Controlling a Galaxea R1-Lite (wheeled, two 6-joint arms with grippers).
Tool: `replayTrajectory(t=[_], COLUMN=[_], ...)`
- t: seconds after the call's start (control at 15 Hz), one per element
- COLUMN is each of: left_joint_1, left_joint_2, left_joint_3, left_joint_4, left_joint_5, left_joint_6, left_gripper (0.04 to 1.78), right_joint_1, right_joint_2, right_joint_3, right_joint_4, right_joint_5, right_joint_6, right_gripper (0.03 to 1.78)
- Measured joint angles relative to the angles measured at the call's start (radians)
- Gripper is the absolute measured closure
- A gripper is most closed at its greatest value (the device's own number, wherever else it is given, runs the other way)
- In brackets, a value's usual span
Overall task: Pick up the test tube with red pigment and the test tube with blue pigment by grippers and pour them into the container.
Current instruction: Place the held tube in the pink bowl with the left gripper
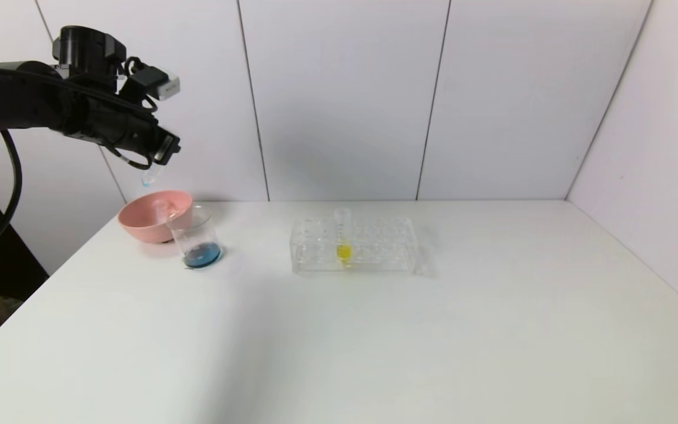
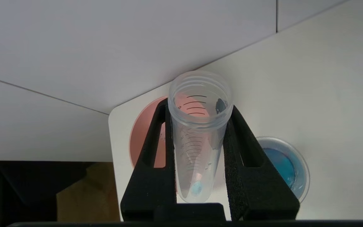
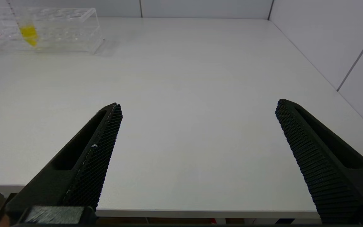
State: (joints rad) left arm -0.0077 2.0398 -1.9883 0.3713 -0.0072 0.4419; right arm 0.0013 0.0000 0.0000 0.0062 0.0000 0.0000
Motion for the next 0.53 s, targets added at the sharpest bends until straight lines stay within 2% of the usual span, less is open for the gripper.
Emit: replayTrajectory(t=[0.2, 0.33, 0.53], left_joint_1=[0.021, 0.03, 0.031], left_joint_2=[-0.01, -0.01, 0.005], left_joint_3=[0.006, 0.015, 0.036], left_joint_4=[-0.079, -0.148, -0.257], left_joint_5=[0.006, 0.026, 0.15], left_joint_6=[-0.202, -0.247, -0.273], left_gripper=[1.37, 1.37, 1.37], right_joint_1=[0.0, 0.0, 0.0], right_joint_2=[0.0, 0.0, 0.0], right_joint_3=[0.0, 0.0, 0.0], right_joint_4=[0.0, 0.0, 0.0], right_joint_5=[0.0, 0.0, 0.0], right_joint_6=[0.0, 0.0, 0.0], right_gripper=[0.04, 0.04, 0.04])
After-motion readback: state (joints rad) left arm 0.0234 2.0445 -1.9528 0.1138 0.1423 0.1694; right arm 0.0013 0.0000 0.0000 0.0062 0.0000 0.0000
